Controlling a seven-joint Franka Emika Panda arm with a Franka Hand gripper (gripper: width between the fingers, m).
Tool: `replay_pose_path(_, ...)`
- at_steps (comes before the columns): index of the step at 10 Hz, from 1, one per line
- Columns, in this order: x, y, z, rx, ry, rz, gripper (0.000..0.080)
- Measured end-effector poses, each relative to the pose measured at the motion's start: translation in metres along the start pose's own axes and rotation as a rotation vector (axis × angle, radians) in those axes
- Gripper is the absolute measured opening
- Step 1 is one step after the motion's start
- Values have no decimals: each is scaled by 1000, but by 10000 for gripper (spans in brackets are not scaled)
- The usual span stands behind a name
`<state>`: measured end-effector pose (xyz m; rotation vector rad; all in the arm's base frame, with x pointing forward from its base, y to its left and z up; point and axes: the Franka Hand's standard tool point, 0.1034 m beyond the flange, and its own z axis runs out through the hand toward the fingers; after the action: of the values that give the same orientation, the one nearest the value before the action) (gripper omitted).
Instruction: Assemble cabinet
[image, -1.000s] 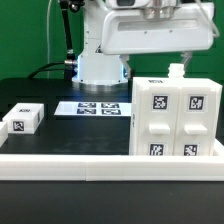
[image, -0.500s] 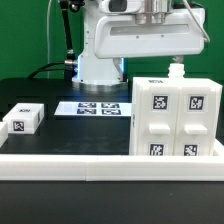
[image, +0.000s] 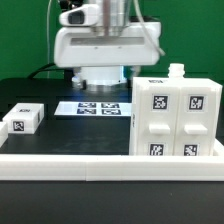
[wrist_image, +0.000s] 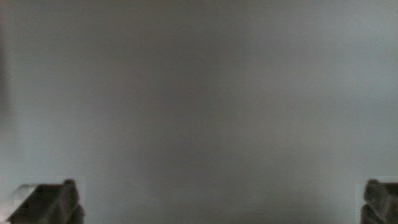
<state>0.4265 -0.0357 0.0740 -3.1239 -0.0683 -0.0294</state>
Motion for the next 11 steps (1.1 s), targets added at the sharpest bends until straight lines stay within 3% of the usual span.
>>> replay_pose_path(2,-6,24,2,-9,1,-33,797)
replay_pose_path(6,-10,46,2,-15,0,-44,797)
replay_pose_path(8,-23,82,10,-30,-9,-82,797)
replay_pose_path(11,-37,122,21,-33,-33,-100,797)
